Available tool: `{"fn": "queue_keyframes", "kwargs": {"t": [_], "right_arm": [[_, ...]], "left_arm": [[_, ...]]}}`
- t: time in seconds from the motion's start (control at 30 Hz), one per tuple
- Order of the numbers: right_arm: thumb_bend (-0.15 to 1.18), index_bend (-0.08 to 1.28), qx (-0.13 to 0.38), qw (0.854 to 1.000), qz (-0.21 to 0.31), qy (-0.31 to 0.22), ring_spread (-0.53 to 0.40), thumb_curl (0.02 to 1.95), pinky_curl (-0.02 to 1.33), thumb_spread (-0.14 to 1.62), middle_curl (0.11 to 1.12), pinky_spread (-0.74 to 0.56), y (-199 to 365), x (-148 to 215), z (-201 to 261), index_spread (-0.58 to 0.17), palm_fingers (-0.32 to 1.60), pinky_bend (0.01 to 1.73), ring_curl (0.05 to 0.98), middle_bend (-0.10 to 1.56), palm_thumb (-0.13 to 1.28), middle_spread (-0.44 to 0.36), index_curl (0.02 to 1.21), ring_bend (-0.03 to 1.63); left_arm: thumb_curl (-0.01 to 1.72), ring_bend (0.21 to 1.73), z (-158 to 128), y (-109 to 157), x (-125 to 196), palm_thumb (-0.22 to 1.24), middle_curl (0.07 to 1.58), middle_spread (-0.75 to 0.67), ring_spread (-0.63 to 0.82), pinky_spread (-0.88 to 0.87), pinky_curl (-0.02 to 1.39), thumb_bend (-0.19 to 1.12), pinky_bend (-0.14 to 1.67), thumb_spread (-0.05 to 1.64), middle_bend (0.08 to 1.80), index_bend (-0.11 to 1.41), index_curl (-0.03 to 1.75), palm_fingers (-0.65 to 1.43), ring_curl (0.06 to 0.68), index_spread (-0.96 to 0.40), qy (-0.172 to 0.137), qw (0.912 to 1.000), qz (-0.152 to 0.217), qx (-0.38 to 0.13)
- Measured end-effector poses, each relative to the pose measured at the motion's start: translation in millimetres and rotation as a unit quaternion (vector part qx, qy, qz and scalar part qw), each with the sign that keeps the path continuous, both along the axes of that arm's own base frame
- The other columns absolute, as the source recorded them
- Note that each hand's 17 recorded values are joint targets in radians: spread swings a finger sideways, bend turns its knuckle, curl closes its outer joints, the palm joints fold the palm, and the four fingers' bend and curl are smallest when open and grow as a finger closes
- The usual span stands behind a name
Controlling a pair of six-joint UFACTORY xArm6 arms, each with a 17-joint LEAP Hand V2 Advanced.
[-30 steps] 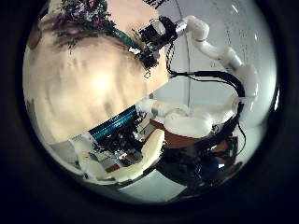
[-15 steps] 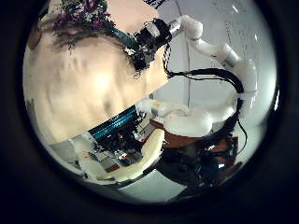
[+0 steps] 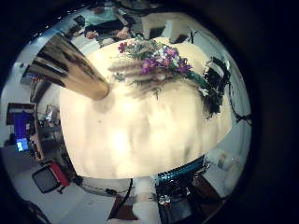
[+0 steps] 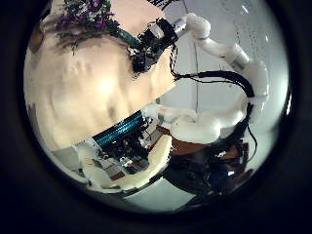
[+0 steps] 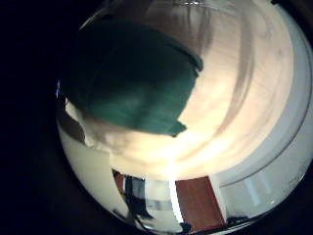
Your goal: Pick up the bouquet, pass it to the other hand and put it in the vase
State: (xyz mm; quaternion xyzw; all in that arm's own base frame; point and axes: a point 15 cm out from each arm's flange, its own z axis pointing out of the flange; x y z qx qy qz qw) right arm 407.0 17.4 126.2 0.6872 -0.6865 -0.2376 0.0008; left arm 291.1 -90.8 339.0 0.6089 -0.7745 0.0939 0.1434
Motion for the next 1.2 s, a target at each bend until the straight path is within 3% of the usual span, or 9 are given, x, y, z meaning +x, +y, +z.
{"fn": "queue_keyframes", "kwargs": {"t": [0.1, 0.17, 0.27, 0.4, 0.63, 0.93, 1.2], "right_arm": [[-0.01, 0.78, 0.006, 1.000, -0.019, -0.011, -0.254, 0.52, 0.45, 0.83, 0.66, -0.50, -11, 4, 8, -0.331, 1.41, 0.98, 0.490, 1.00, 0.98, -0.203, 0.70, 1.15], [0.00, 0.92, 0.012, 0.999, -0.045, -0.021, -0.241, 0.54, 0.55, 0.86, 0.72, -0.41, -27, 8, 17, -0.312, 1.28, 1.19, 0.552, 1.12, 1.07, -0.190, 0.77, 1.26], [0.00, 1.00, 0.036, 0.997, -0.063, -0.036, -0.232, 0.57, 0.61, 0.88, 0.75, -0.34, -26, 13, 42, -0.289, 1.20, 1.29, 0.592, 1.20, 1.12, -0.176, 0.82, 1.31], [0.02, 1.07, 0.076, 0.993, -0.070, -0.048, -0.225, 0.63, 0.67, 0.88, 0.78, -0.27, -19, 11, 71, -0.262, 1.14, 1.36, 0.636, 1.27, 1.21, -0.156, 0.85, 1.35], [0.00, 1.09, 0.160, 0.979, -0.084, -0.098, -0.208, 0.73, 0.75, 0.78, 0.78, -0.21, -12, 11, 134, -0.238, 1.12, 1.34, 0.675, 1.33, 1.23, -0.127, 0.87, 1.39], [-0.01, 1.11, 0.275, 0.940, -0.088, -0.180, -0.203, 0.87, 0.84, 0.58, 0.76, -0.20, 6, 2, 235, -0.217, 1.11, 1.27, 0.694, 1.36, 1.23, -0.112, 0.88, 1.40], [-0.01, 1.12, 0.407, 0.882, -0.058, -0.230, -0.203, 0.92, 0.91, 0.46, 0.75, -0.20, 32, -15, 309, -0.211, 1.11, 1.22, 0.702, 1.38, 1.22, -0.110, 0.88, 1.40]], "left_arm": [[0.31, 0.37, 0, 1, 0, 0.28, 0.29, 0.50, 0.63, 0.56, 0.29, -0.03, 0.19, 0.86, 0.19, 0.18, 0.35, 0.02, 0.235, 0.25, -0.001, 1.0000, 0.001, 0.001], [0.31, 0.37, 2, 1, 0, 0.28, 0.29, 0.50, 0.63, 0.56, 0.29, -0.03, 0.19, 0.86, 0.19, 0.18, 0.35, 0.02, 0.235, 0.25, -0.003, 1.0000, 0.002, 0.000], [0.31, 0.37, 3, 1, 0, 0.28, 0.28, 0.50, 0.63, 0.56, 0.29, -0.03, 0.19, 0.86, 0.19, 0.18, 0.35, 0.02, 0.235, 0.25, -0.004, 1.0000, 0.003, 0.000], [0.31, 0.37, 3, 4, 0, 0.28, 0.28, 0.50, 0.63, 0.56, 0.29, -0.03, 0.19, 0.86, 0.19, 0.18, 0.35, 0.02, 0.235, 0.25, -0.005, 1.0000, 0.007, 0.000], [0.31, 0.37, 10, 9, 4, 0.27, 0.29, 0.50, 0.62, 0.56, 0.29, -0.03, 0.19, 0.86, 0.19, 0.18, 0.35, 0.03, 0.233, 0.25, -0.014, 0.9997, 0.021, -0.006], [0.31, 0.38, 25, 22, 14, 0.26, 0.29, 0.49, 0.61, 0.55, 0.28, -0.03, 0.19, 0.86, 0.19, 0.18, 0.35, 0.05, 0.232, 0.25, -0.030, 0.9981, 0.050, -0.020], [0.31, 0.39, 48, 23, 24, 0.24, 0.31, 0.45, 0.58, 0.54, 0.27, -0.03, 0.18, 0.85, 0.20, 0.19, 0.36, 0.11, 0.232, 0.23, -0.050, 0.9946, 0.069, -0.060]]}}
